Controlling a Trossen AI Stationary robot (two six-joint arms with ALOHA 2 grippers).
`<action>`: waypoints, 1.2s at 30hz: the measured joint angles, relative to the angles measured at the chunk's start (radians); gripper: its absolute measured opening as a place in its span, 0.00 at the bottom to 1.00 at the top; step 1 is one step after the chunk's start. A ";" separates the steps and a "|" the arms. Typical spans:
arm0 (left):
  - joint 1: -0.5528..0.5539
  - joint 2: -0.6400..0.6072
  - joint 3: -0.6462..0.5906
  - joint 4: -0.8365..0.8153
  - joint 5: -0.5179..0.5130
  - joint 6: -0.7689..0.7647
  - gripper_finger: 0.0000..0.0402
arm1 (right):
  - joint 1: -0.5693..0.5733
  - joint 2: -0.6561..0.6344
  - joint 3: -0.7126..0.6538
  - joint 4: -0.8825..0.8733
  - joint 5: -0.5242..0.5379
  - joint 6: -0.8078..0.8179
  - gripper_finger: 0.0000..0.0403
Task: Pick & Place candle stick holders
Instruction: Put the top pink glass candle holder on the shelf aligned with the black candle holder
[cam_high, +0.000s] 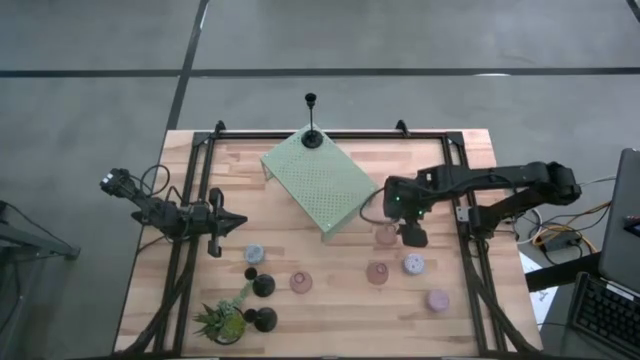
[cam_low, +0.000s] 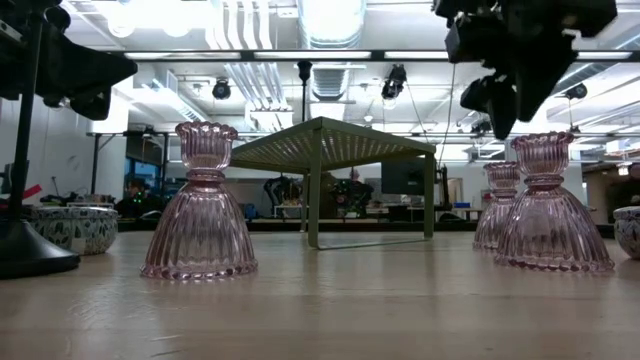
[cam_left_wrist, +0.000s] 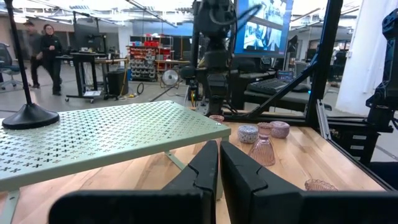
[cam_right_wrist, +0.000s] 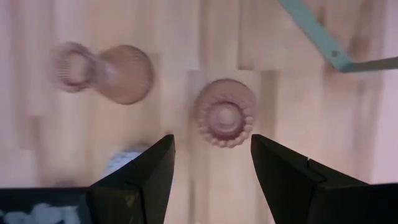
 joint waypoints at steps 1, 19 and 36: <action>0.000 0.000 0.000 0.000 0.000 0.000 0.05 | 0.008 0.000 -0.005 0.002 0.028 -0.003 0.51; 0.000 0.000 0.000 0.000 0.000 0.000 0.05 | 0.057 0.003 -0.105 0.152 0.100 0.039 0.51; 0.000 0.000 0.000 0.000 0.000 0.000 0.05 | 0.090 0.008 -0.155 0.205 0.140 0.038 0.51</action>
